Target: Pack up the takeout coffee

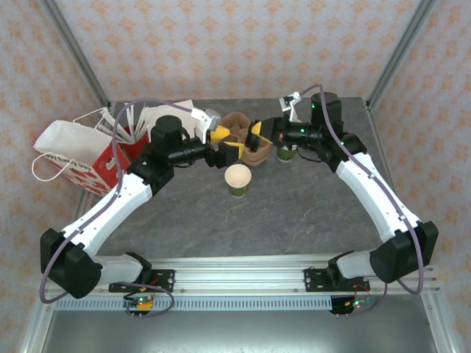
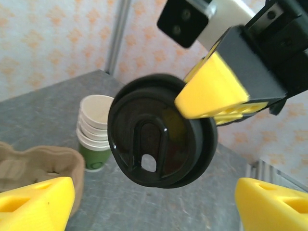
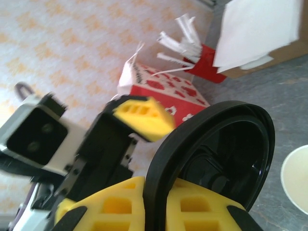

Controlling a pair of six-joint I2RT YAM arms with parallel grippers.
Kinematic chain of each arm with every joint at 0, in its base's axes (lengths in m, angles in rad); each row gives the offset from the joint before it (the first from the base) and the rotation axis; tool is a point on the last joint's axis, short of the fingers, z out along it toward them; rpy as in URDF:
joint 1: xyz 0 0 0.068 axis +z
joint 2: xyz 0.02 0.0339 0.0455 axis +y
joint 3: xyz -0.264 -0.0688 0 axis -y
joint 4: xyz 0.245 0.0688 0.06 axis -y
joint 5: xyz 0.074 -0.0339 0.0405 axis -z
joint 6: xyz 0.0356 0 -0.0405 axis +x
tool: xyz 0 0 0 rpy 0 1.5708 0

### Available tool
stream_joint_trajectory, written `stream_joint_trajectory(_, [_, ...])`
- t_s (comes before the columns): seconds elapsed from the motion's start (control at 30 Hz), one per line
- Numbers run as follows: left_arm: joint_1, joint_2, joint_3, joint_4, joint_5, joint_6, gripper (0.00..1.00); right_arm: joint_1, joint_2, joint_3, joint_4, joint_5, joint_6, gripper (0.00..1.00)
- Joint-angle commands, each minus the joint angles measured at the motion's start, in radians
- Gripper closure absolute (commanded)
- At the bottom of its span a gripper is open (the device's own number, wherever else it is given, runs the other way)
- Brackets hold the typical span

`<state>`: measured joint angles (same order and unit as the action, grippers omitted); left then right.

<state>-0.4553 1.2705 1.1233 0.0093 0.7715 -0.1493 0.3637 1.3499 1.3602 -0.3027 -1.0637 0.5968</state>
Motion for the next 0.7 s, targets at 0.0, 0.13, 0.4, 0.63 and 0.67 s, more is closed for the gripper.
stream_joint_trajectory(0.0, [0.013,0.015,0.049,-0.075,0.141,0.023,0.08,0.001,-0.030,0.033,-0.001,-0.113,-0.045,0.86])
stream_joint_trajectory(0.13, [0.023,0.066,0.091,-0.085,0.211,0.025,0.04,0.000,-0.012,0.039,-0.010,-0.152,-0.040,0.87])
stream_joint_trajectory(0.4, [0.020,0.132,0.164,-0.125,0.257,0.022,0.06,0.002,-0.011,0.036,-0.014,-0.163,-0.032,0.87])
stream_joint_trajectory(0.63, [0.014,0.141,0.175,-0.086,0.294,-0.002,0.07,0.004,-0.004,0.031,-0.025,-0.172,-0.045,0.87])
stream_joint_trajectory(0.67, [0.014,0.142,0.176,-0.086,0.297,-0.004,0.07,0.003,-0.004,0.031,-0.026,-0.170,-0.045,0.87])
